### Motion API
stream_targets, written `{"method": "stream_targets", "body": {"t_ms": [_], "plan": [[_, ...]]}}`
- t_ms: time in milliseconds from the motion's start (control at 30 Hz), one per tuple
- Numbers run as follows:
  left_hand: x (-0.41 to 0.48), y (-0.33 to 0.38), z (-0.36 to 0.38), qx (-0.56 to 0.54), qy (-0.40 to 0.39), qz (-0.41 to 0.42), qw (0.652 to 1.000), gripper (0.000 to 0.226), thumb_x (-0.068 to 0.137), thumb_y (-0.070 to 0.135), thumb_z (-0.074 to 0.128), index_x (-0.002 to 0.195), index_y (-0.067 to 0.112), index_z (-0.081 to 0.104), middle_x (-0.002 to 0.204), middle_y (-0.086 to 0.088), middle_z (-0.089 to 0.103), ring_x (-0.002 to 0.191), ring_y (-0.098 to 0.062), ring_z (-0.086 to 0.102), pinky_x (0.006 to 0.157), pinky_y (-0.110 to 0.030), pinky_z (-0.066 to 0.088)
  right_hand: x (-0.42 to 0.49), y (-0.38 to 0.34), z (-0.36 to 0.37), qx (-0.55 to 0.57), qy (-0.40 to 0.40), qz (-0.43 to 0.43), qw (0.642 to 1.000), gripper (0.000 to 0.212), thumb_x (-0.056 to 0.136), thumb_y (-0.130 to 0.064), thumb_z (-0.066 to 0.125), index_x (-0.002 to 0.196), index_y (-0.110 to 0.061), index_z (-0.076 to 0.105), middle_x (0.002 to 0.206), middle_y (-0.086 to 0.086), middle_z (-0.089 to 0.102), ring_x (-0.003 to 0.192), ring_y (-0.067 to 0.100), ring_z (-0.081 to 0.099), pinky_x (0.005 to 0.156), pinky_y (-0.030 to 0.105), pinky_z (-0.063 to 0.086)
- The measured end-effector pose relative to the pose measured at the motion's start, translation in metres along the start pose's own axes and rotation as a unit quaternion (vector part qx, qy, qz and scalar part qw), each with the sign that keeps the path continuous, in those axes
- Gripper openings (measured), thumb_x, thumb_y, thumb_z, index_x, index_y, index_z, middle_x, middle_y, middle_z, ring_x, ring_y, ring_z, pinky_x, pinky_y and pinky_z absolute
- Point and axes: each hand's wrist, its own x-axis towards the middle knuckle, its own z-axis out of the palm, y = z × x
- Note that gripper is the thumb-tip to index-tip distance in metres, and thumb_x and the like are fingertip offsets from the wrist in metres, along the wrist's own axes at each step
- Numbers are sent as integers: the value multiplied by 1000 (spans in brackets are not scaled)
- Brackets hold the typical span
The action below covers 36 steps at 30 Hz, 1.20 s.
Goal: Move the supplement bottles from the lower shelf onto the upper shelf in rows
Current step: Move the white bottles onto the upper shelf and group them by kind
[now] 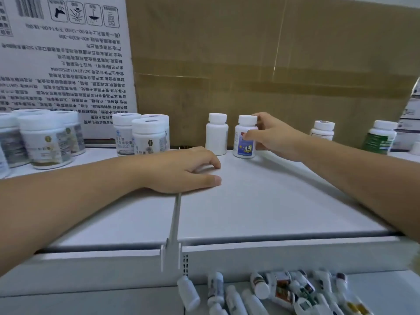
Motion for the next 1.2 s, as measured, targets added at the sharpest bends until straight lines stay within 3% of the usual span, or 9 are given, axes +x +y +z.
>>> {"method": "stream_targets", "body": {"t_ms": [67, 200, 400, 633, 733, 800, 867, 967, 1200], "plan": [[0, -1, 1, 4, -6, -1, 1000, 48, 92, 61, 40, 133, 36, 44, 131, 20, 44, 117, 0, 45, 107, -29, 36, 2, 7, 2, 13, 10, -11, 1000, 42, 92, -4, 59, 129, -15, 42, 129, 9, 55, 116, 24, 60, 96, 39, 52], [-1, -1, 1, 7, -7, -1, 1000, 49, 91, 62, 38, 134, 37, 43, 133, 20, 43, 120, 1, 44, 108, -28, 35, 0, 13, 7, 10, 29, -33, 999, 47, 94, -8, 59, 136, -17, 41, 122, 3, 57, 109, 20, 62, 76, 27, 54], [-6, 0, -2, 12, -9, 1, 1000, 47, 91, 61, 39, 131, 37, 45, 131, 18, 46, 119, -3, 46, 107, -30, 35, 3, 20, 11, -70, 50, -52, 995, 53, 92, -11, 63, 139, -13, 38, 112, -4, 59, 111, 18, 61, 95, 43, 53], [-9, -1, -5, 9, -6, -6, 1000, 47, 90, 60, 42, 130, 37, 47, 122, 21, 46, 105, 4, 47, 93, -22, 36, 1, 17, 12, -195, 58, -16, 979, 63, 90, -26, 68, 142, -12, 34, 122, -2, 59, 110, 16, 58, 88, 27, 44], [-10, -2, -7, 17, -2, -8, 1000, 45, 90, 59, 43, 129, 37, 48, 121, 22, 47, 98, 7, 47, 85, -17, 33, -14, 2, 6, -316, 46, 56, 946, 63, 89, -39, 64, 136, -9, 36, 117, 4, 57, 107, 24, 55, 85, 35, 45], [-10, -1, -9, 21, -2, -7, 1000, 44, 91, 57, 44, 129, 35, 49, 122, 21, 49, 98, 5, 47, 83, -13, 33, -30, -9, 2, -420, 6, 69, 905, 42, 89, -41, 59, 113, -8, 49, 102, 8, 57, 95, 28, 55, 75, 33, 44], [-11, 2, -13, 22, 3, -12, 1000, 42, 92, 54, 47, 128, 33, 52, 123, 19, 53, 104, 0, 49, 89, -18, 37, -47, -15, 4, -463, -32, 45, 885, 34, 92, -37, 56, 107, -7, 60, 101, 9, 61, 95, 28, 57, 77, 32, 44], [-13, 5, -18, 37, 13, -5, 999, 39, 91, 52, 52, 123, 32, 57, 120, 15, 59, 107, -5, 54, 97, -27, 44, -75, -18, 12, -467, -45, 15, 883, 34, 95, -36, 53, 127, -23, 60, 125, -1, 60, 113, 20, 55, 93, 27, 41], [-45, 21, -41, 61, -4, -29, 998, 36, 89, 51, 58, 118, 30, 59, 111, 16, 62, 103, -10, 60, 94, -38, 50, -145, -39, 19, -441, -24, 5, 897, 34, 93, -40, 57, 126, -33, 58, 127, -6, 57, 116, 15, 53, 92, 27, 39]]}}
